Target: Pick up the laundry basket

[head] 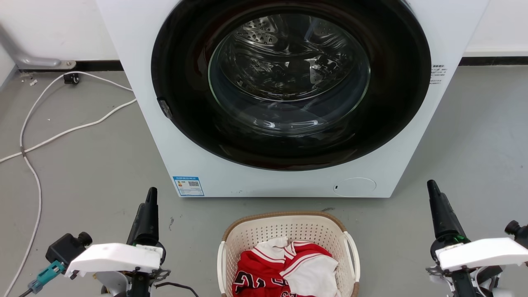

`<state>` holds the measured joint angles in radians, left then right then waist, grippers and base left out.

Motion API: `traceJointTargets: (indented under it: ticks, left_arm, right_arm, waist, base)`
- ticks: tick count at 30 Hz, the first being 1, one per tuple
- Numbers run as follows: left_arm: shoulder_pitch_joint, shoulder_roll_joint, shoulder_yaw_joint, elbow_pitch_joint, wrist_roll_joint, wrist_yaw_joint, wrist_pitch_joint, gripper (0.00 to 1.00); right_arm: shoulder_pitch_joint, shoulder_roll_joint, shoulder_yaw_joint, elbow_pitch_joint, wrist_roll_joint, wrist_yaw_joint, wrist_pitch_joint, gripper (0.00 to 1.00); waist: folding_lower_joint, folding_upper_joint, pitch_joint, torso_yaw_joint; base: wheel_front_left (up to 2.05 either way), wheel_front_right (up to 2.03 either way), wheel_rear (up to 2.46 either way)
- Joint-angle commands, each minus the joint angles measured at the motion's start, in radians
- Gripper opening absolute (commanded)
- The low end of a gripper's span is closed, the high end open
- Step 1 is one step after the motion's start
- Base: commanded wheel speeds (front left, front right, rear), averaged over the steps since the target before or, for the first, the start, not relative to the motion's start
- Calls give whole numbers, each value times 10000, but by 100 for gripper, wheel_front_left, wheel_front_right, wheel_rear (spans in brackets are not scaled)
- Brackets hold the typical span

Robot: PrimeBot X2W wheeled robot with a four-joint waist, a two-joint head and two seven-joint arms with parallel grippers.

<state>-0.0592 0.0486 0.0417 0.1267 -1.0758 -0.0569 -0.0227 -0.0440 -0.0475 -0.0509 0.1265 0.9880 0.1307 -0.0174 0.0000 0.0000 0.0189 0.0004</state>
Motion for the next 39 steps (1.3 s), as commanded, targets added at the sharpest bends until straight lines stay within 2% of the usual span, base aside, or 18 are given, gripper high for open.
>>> traceJointTargets:
  ticks: [1,12,26,39]
  left_arm:
    - [-31,35,-55,-243,462,52,-120,100]
    - [118,39,-287,-550,2266,238,-507,100]
    - [356,50,-392,-983,4008,166,-911,100]
    - [620,41,-452,-1153,5572,282,-1270,100]
  right_arm:
    - [-59,-39,61,-260,-523,2,-109,100]
    - [102,-40,136,-435,-2524,1,-505,100]
    - [329,-41,293,-680,-4232,1,-930,100]
    - [576,-42,363,-906,-5643,1,-1287,100]
  waist:
    - [0,0,6,1]
    - [0,0,60,-3]
    - [0,0,78,16]
    - [0,0,112,43]
  base:
    - [0,0,0]
    - [0,0,0]
    - [0,0,0]
    - [0,0,0]
